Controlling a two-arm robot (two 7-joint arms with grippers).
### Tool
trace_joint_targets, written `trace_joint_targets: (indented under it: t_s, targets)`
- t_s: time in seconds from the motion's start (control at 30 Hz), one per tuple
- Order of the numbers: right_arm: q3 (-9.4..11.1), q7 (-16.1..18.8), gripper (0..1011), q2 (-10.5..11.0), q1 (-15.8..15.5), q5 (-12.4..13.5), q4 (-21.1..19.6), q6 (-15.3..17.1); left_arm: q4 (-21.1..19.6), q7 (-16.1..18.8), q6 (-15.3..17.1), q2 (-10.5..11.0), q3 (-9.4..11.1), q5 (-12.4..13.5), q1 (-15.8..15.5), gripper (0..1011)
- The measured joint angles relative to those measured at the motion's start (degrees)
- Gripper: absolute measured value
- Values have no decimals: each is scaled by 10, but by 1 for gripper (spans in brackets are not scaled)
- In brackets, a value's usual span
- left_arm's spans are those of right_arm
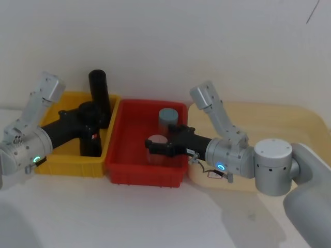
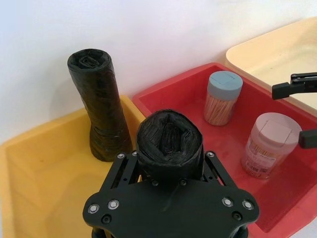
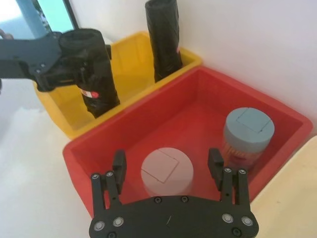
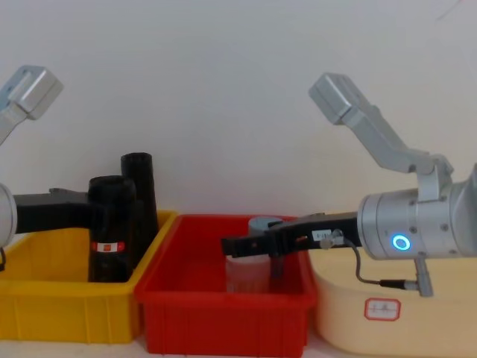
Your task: Pick up the garbage bag with the one hand and transfer it to the other hand.
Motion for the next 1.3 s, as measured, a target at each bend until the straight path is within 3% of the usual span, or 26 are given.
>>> trace_joint_targets:
  t_s: [0.83,1.0,1.3]
  targets:
    - [-6,3,998,-15,14,-22,48,2,0,0,0,0,0,0,0,376]
    - [-6,5,919,-18,15,-22,54,1,0,0,0,0,0,0,0,376]
    - [-5,7,663,-21,17,-23,60,1,0,0,0,0,0,0,0,376]
